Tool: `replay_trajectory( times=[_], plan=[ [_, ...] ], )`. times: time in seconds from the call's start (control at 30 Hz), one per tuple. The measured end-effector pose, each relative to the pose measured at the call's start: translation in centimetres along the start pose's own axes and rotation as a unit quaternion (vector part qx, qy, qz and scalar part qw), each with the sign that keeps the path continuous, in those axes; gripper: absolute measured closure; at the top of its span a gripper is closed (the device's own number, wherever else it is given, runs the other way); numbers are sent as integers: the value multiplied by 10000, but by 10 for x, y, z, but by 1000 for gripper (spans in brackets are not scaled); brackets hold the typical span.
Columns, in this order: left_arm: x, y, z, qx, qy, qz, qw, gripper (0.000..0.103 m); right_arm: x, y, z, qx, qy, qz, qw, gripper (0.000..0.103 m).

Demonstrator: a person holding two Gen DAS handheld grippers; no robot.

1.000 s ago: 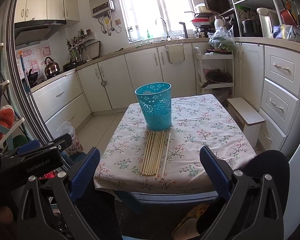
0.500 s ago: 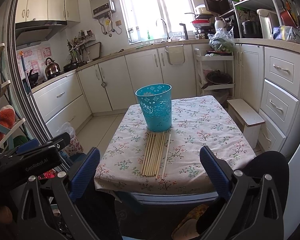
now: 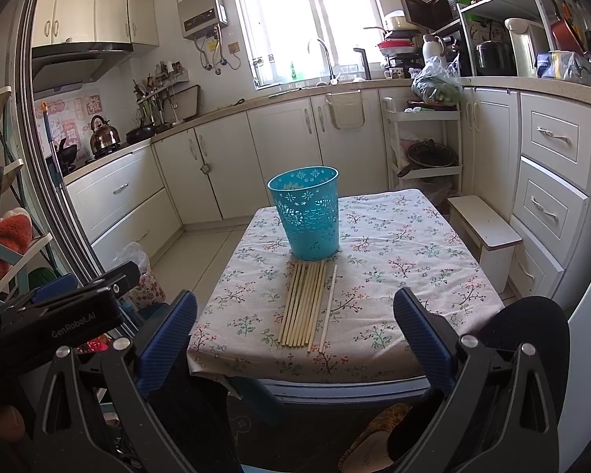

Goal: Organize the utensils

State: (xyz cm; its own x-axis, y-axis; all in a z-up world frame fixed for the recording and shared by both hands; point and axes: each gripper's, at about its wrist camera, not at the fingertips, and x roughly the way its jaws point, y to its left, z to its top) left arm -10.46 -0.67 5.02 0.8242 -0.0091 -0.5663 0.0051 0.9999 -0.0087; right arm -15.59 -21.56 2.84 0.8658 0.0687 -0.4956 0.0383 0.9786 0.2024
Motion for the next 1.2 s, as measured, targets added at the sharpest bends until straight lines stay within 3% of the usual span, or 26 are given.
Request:
replay_trajectory(
  times=[1.2],
  plan=[
    [-6,-1,-1,-4,-59,-43,10000,8,-3,0,-1,-65,-24,-24,10000,7]
  ],
)
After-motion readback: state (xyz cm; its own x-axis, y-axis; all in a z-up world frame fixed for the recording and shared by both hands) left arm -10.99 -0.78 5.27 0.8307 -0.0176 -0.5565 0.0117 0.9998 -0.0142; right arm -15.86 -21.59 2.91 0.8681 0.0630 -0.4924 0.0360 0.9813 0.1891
